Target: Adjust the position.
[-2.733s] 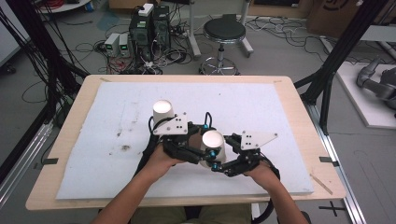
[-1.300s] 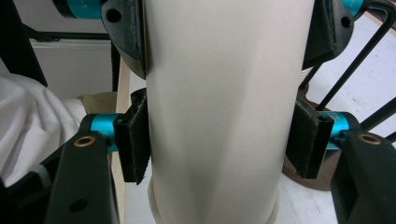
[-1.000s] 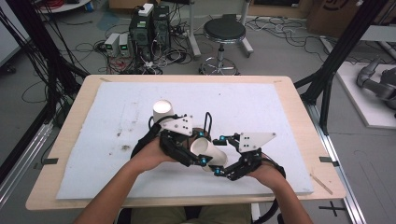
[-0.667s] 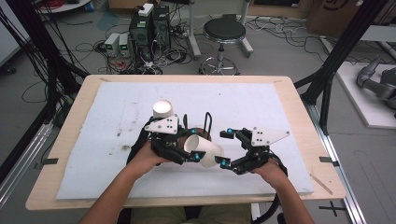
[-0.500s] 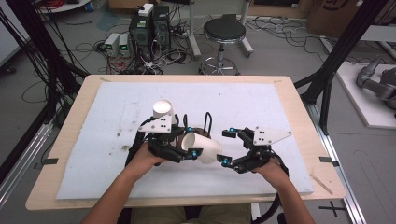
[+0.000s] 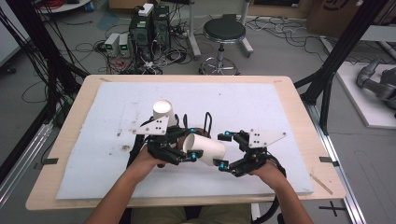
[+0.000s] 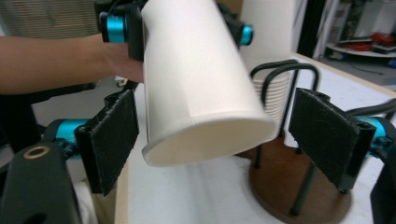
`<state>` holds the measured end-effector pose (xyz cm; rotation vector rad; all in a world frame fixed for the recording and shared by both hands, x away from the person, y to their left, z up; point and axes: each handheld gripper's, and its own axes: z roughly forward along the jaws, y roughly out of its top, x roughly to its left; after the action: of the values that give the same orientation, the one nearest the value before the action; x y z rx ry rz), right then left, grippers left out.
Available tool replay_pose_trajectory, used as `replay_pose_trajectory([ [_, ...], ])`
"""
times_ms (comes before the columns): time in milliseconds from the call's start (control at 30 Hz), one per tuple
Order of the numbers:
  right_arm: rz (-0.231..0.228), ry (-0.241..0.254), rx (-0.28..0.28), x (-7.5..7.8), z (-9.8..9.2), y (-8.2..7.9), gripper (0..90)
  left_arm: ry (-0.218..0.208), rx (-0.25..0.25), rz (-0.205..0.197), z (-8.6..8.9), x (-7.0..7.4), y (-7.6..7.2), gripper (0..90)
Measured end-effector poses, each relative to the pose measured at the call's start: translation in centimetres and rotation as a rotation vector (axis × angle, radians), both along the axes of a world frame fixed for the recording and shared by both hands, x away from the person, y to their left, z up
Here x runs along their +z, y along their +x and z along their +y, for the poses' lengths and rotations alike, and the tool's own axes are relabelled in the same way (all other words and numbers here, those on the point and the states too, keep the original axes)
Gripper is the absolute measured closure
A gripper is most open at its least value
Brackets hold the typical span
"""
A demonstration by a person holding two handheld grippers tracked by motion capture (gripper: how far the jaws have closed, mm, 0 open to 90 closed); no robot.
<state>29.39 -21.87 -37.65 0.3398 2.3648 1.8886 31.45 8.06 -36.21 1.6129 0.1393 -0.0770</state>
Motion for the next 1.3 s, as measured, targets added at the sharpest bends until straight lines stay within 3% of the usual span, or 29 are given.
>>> replay_pose_trajectory([
  [167,0.017,-0.005,0.046,-0.4,0.7,-0.2,16.4,-0.023,-0.028,0.002,-0.4,0.2,-0.2,35.4],
  [367,0.011,0.000,0.055,-0.3,0.6,-0.1,18.1,-0.021,-0.047,-0.015,-0.8,0.4,-0.3,35.4],
  [433,0.012,0.006,0.066,-0.2,0.4,-0.1,26.9,-0.021,-0.045,-0.017,-0.8,0.4,-0.3,35.7],
  [633,0.000,-0.013,0.085,-0.1,0.2,0.0,30.4,0.008,-0.036,-0.004,-0.9,0.7,-0.3,35.7],
  [733,-0.007,-0.033,0.081,0.1,0.1,0.0,31.0,0.068,-0.004,-0.012,-1.0,1.1,-0.5,33.8],
  [833,-0.020,-0.054,0.070,0.5,-0.1,0.0,31.5,0.146,0.028,-0.003,-0.9,1.5,-0.7,23.9],
  [900,-0.026,-0.069,0.062,0.7,-0.3,0.1,31.5,0.191,0.038,-0.024,-0.6,1.8,-1.0,21.6],
  [1167,-0.029,-0.156,0.073,1.2,-0.5,0.2,31.6,0.395,0.041,-0.087,0.0,3.2,-1.3,21.3],
  [1300,-0.046,-0.228,0.088,1.6,0.0,0.3,31.6,0.455,0.035,-0.095,-0.4,3.5,-1.2,21.3],
])
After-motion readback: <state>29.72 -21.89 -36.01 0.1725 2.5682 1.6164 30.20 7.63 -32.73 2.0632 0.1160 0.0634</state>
